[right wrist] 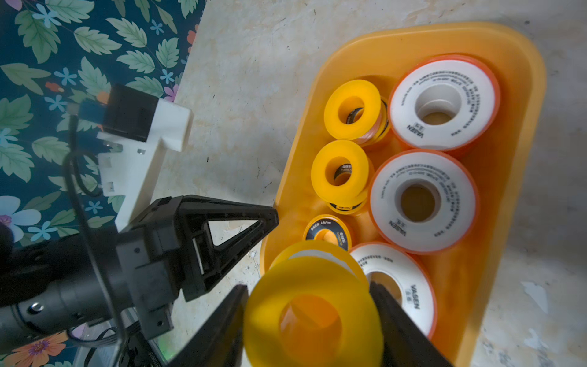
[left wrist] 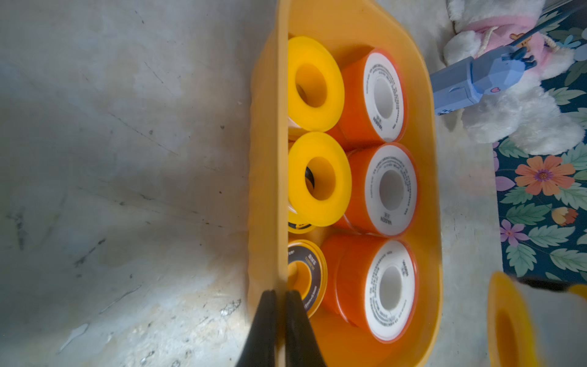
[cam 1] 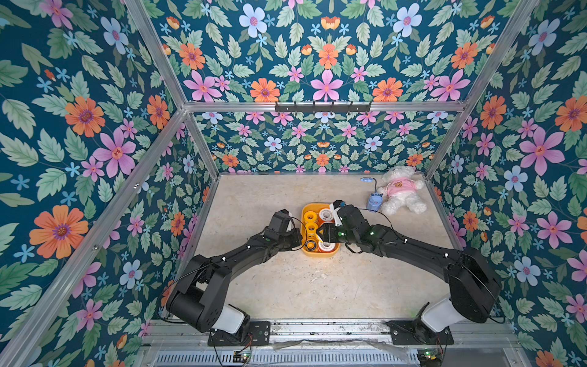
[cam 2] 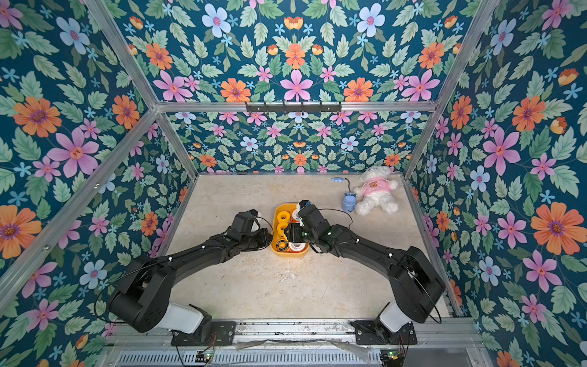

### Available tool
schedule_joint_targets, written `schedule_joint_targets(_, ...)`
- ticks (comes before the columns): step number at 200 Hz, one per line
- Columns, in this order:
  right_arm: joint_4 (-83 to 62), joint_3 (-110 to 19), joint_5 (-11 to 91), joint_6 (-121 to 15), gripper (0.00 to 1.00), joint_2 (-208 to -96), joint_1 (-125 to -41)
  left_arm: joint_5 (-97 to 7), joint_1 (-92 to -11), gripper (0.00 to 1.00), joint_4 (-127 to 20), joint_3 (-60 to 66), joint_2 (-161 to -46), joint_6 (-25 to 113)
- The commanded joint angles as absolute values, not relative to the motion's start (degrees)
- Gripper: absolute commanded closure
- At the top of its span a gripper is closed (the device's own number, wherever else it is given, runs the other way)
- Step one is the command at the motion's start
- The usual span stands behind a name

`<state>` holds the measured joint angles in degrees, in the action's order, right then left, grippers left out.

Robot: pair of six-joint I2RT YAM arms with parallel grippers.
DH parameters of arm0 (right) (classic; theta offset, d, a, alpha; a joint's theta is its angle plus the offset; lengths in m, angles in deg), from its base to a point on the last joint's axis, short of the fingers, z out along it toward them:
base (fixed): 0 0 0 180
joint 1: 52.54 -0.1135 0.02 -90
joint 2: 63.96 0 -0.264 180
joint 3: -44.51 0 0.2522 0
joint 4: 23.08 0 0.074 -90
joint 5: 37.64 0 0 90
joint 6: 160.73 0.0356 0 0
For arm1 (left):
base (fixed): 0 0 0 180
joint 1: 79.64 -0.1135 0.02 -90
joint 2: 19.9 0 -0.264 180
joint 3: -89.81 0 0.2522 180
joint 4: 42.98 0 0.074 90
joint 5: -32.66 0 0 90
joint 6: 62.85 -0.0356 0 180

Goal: Put the sealing tape into the storage box
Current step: Place the sealing tape in the storage box.

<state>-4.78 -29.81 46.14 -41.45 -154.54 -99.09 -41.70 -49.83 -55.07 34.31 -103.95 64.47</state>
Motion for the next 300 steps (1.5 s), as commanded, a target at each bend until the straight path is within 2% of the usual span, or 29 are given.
schedule_joint_targets(1,-5.3,-31.7,45.2,-42.8,0.38,-156.4,-99.7,-40.4,-49.8,0.95,-53.9,34.4,-104.0,64.7)
schedule_joint_targets(84,-2.7,-37.1,47.5,-44.4,0.37,-164.3,-101.9,-40.9,-49.8,0.94,-54.1,34.7,-103.5,65.1)
schedule_joint_targets(300,3.7,-43.9,53.2,-46.6,0.35,-172.0,-103.9,-41.3,-49.8,0.93,-55.4,33.7,-103.7,64.4)
